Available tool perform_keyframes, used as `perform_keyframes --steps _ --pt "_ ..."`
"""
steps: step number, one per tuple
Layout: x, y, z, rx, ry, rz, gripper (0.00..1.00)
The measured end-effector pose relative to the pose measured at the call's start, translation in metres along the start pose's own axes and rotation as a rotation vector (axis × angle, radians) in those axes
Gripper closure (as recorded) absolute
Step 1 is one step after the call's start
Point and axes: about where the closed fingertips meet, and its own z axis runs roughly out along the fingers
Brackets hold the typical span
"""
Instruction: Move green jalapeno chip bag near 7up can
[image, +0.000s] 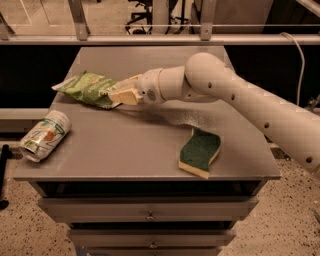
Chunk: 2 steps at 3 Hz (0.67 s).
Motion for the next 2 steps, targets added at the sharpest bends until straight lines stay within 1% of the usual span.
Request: perform_keyframes --steps 1,2 --pt "-0.005 0.000 -0.004 0.008 -0.007 -0.001 0.95" --pt "-0.015 0.003 -0.014 0.002 -0.019 -0.013 1.00"
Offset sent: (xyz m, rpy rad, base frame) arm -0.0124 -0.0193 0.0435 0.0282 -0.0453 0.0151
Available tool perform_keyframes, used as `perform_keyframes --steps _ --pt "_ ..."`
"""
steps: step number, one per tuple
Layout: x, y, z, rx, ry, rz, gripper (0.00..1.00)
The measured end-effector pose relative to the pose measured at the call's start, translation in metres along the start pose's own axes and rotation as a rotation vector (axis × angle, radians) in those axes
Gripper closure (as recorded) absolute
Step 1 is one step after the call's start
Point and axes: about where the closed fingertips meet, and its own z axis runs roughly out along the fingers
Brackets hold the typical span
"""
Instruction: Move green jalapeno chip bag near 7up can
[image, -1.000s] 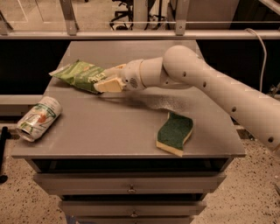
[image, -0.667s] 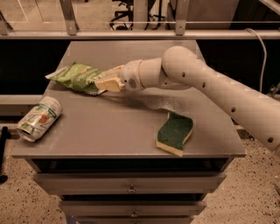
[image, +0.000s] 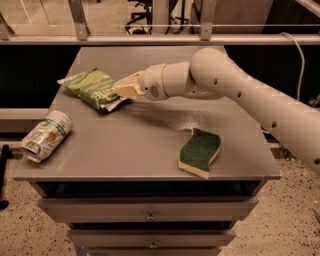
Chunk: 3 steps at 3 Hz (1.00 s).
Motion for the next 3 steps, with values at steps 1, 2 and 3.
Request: perform_keyframes --steps 1,2,3 --pt "-0.0097 0.0045 -0.0094 -0.019 -0.009 -0.011 1.00" --pt "-0.0137 0.0073 -0.0152 -0.049 -0.008 -0.008 0.85" --pt "-0.0138 0.0110 -0.0142 -0.076 -0.007 0.000 0.61"
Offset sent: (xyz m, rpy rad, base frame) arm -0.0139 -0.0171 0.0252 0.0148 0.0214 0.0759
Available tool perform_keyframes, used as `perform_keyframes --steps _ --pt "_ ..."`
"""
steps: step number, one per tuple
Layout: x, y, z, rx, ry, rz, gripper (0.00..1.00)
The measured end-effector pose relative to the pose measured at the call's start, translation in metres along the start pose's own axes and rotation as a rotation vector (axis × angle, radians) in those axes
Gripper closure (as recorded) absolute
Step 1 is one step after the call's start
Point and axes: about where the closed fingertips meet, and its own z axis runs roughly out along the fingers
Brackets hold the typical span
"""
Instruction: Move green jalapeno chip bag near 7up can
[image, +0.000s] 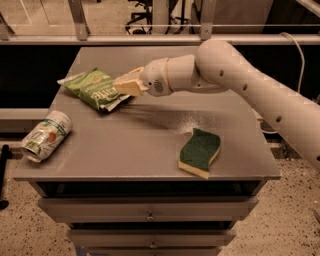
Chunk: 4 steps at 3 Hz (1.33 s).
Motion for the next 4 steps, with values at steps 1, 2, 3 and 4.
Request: perform_keyframes --steps 1,2,3,4 --pt "0.003 0.002 0.008 -0.025 0.000 0.006 0.38" --pt "0.006 0.003 0.012 -0.040 0.006 0.010 0.15" --pt "0.008 0.006 0.019 -0.060 0.008 0.009 0.00" --pt "0.012 0.008 0.024 -0.068 0.010 0.007 0.00"
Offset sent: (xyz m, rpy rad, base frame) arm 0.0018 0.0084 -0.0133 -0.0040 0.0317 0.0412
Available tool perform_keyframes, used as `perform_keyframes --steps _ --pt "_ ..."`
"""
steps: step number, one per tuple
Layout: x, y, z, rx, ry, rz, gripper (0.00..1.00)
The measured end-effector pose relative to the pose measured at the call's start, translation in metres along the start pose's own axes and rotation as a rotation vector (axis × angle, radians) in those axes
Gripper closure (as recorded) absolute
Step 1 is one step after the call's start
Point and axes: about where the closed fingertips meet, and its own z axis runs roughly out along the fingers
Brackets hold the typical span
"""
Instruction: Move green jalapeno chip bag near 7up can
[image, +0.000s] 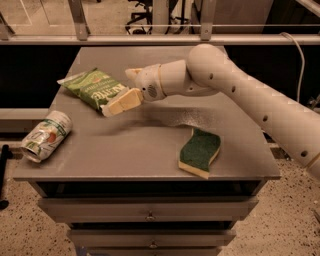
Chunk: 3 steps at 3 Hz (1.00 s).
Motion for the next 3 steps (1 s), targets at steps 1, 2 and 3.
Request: perform_keyframes --steps 1,2,3 --pt "0.010 -0.003 0.011 -0.011 0.005 -0.011 0.00" --pt "0.018 -0.008 0.021 -0.014 0.010 -0.020 0.16" --pt "0.021 -0.012 0.026 -0.010 0.009 -0.024 0.39"
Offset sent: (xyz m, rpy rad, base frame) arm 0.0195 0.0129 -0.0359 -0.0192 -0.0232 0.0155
